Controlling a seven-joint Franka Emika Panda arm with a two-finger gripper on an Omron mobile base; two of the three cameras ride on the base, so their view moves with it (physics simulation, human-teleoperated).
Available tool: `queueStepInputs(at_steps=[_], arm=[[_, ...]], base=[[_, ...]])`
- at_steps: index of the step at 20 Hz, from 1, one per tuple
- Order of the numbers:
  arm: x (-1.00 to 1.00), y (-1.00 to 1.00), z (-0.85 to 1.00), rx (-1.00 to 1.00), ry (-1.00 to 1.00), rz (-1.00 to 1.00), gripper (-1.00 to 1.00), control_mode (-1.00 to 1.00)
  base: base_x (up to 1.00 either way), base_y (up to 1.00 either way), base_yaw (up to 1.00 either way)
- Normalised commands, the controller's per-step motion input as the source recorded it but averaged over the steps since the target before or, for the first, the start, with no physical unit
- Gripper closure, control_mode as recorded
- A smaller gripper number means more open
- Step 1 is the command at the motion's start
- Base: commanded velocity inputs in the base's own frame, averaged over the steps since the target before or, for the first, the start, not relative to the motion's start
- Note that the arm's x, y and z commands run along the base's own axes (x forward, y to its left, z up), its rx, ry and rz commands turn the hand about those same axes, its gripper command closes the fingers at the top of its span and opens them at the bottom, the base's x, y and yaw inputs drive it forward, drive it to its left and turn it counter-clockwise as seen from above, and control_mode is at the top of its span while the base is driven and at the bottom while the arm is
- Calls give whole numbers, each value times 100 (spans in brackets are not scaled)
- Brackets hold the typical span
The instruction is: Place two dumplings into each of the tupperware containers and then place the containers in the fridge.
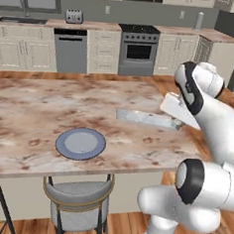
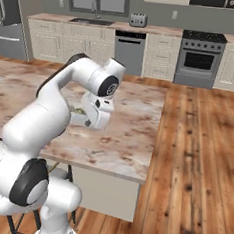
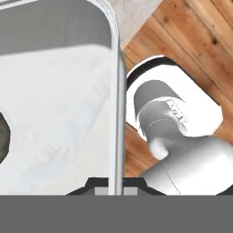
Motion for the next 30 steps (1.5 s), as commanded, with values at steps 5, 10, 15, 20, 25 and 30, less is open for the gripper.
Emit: queueStepInputs(at_steps=[5,10,15,20,25,30], arm=[[-48,64,0,-34,-6,-43,100,-100],[-36,46,20,-23,-13,-47,100,-100],[-26,17,41,-15,-18,-44,100,-100],[-13,0,60,-3,4,-8,100,-100],[-59,-14,22,0,0,0,100,-100],[-43,-38,0,5,-7,6,100,-100]], base=[[0,0,0],[0,0,0],[0,0,0],[0,0,0],[0,0,0],[0,0,0]])
